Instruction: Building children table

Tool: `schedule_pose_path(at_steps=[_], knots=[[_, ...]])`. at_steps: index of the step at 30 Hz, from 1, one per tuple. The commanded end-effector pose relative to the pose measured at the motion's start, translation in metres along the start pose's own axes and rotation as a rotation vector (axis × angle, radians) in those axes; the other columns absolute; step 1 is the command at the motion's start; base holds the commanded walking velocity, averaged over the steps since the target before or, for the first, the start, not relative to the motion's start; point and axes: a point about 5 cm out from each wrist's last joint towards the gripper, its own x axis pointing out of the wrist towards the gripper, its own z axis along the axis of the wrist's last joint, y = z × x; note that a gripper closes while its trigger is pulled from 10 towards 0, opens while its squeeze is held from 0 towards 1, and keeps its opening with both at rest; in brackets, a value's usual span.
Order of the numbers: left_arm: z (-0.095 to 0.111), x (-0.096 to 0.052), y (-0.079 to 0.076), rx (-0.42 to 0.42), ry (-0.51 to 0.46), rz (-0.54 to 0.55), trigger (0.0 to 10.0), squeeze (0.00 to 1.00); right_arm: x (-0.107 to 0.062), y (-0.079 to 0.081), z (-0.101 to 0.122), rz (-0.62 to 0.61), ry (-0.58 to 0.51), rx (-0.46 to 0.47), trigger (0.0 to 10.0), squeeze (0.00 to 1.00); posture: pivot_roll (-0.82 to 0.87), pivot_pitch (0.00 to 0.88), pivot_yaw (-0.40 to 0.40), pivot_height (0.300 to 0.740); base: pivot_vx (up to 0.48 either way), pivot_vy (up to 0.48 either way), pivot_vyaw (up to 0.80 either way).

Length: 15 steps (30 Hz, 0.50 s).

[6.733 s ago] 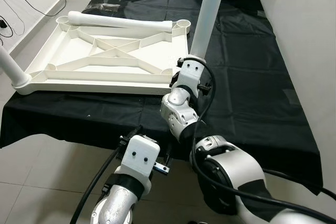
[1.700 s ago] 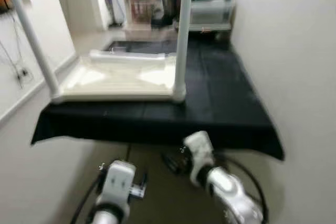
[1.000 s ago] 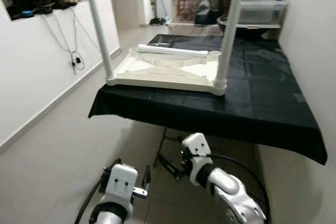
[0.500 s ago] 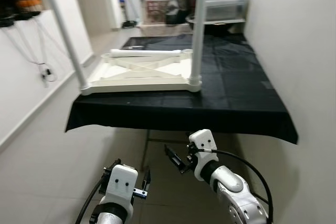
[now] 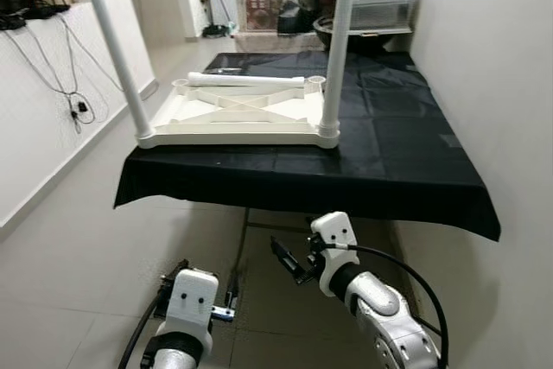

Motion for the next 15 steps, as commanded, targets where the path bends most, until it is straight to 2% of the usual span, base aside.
schedule_pose_path(at_steps=[1, 8, 15], knots=[[0.004, 0.001, 0.006, 0.008, -0.018, 0.032, 10.0, 0.0, 0.002, -0.005, 0.005, -0.026, -0.026, -0.002, 10.0, 0.0, -0.02, 0.0, 0.029, 0.74, 0.0, 0.0, 0.0], [0.005, 0.002, 0.01, 0.01, -0.021, 0.038, 10.0, 0.0, 0.005, -0.016, 0.009, -0.114, -0.058, -0.004, 10.0, 0.0, 0.0, 0.0, 0.033, 0.74, 0.0, 0.0, 0.0], [0.006, 0.002, 0.01, 0.013, -0.024, 0.033, 10.0, 0.0, 0.005, -0.014, 0.011, -0.12, -0.066, 0.0, 10.0, 0.0, 0.01, 0.0, 0.025, 0.74, 0.0, 0.0, 0.0]])
